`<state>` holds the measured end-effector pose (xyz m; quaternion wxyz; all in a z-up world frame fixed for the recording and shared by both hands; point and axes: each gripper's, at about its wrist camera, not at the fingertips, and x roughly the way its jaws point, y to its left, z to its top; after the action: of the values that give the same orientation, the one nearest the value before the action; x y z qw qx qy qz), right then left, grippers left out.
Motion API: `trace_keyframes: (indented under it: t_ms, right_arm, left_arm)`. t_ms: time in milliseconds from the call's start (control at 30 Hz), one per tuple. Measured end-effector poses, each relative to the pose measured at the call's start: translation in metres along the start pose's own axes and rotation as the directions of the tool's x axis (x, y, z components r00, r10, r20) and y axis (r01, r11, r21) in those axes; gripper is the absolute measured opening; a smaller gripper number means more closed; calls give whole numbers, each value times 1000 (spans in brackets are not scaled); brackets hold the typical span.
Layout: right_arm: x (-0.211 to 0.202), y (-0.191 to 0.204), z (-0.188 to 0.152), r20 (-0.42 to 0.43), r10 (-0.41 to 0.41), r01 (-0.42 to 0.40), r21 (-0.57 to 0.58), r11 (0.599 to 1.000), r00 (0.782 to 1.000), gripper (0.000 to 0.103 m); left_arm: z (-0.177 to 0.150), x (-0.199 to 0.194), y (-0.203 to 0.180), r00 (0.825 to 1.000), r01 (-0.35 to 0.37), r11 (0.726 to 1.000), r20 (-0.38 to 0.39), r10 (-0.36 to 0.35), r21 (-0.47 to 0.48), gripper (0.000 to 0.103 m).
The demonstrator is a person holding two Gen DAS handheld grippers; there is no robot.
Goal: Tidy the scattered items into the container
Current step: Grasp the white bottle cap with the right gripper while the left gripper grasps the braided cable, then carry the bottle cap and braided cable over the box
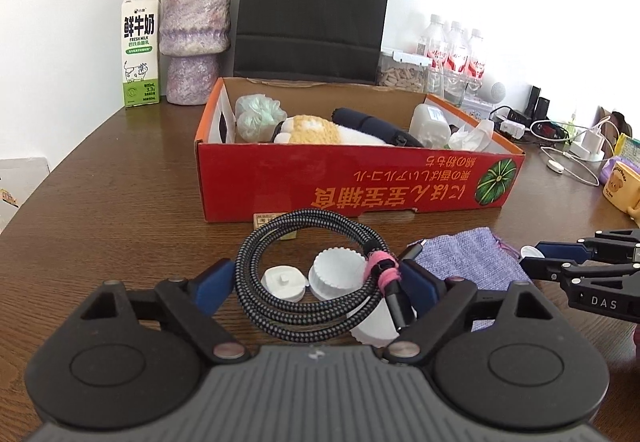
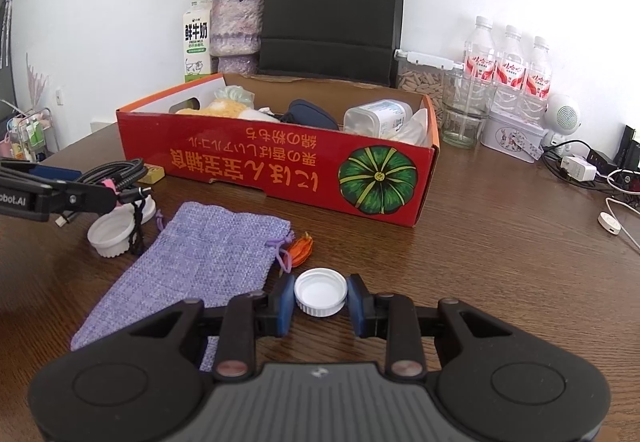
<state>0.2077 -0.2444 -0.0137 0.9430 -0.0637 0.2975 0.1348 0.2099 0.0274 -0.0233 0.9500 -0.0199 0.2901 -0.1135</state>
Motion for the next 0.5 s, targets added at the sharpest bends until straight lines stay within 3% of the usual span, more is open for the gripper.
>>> trace_keyframes:
  t_ms: [500]
  right_arm:
    - [-13,6,-1,53,-21,19,37,999,998,27]
  left_arm:
    - [-1,-27,-11,996,-17,1000,92,19,-14,89]
